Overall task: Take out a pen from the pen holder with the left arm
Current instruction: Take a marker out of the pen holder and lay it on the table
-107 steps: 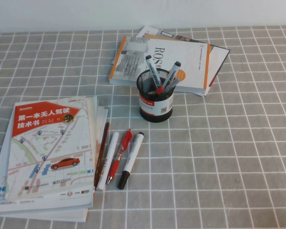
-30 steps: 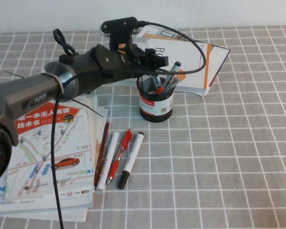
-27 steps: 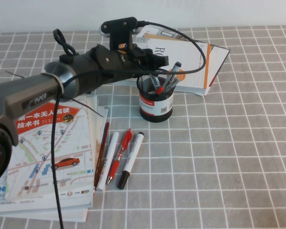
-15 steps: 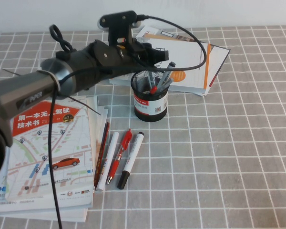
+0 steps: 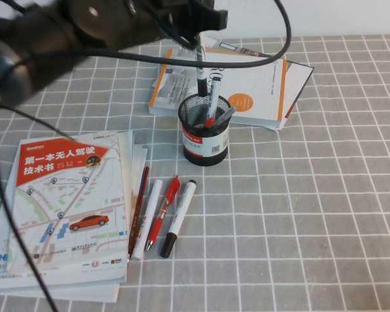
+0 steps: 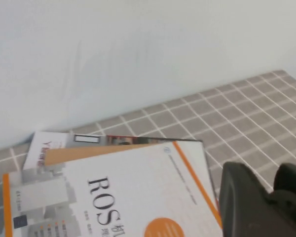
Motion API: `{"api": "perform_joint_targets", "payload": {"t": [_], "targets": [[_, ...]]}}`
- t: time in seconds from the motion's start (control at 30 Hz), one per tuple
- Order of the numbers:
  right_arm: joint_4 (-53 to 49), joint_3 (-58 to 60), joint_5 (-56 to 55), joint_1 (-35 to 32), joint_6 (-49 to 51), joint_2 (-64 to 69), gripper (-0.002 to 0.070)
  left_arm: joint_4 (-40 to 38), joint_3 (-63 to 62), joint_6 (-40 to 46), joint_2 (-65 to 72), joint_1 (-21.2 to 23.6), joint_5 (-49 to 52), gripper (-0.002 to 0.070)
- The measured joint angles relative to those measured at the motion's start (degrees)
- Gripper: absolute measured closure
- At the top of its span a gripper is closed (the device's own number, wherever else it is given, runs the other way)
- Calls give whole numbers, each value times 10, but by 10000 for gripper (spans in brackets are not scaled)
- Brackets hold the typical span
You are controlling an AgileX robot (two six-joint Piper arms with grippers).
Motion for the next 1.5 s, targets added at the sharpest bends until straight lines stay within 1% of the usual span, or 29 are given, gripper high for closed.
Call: {"api": "perform_joint_targets", "payload": {"t": [0.07,0.13,0.23,0.33,0.4,0.47,0.5,0.57,0.63,0.7,0.9,0.97,1.37,1.5], "targets": [[0,0,0,0,0,0,689,20,0,6,-27,-2,49,576],[0,0,0,0,0,0,689,45,-5,8,-48,-8,118,576],[0,0,0,0,0,0,689,110,-23,-30,-71,-24,211,576],[0,0,0,0,0,0,689,218,-63,-109,-82,-49,304,576],[0,0,0,0,0,0,689,307,-93,-167,-83,-71,373,576],[0,0,0,0,0,0,689,382,-113,-208,-83,-92,440,576],[0,0,0,0,0,0,689,412,-120,-224,-83,-102,471,576],[0,0,0,0,0,0,689,439,-124,-244,-83,-117,521,576],[0,0,0,0,0,0,689,442,-125,-258,-81,-125,551,576],[0,0,0,0,0,0,689,428,-124,-276,-73,-125,561,576],[0,0,0,0,0,0,689,321,-121,-288,-23,-125,566,576],[0,0,0,0,0,0,689,302,-121,-289,-2,-127,566,576],[0,0,0,0,0,0,689,291,-120,-320,159,-124,557,576],[0,0,0,0,0,0,689,288,-120,-344,190,-109,555,577]]}}
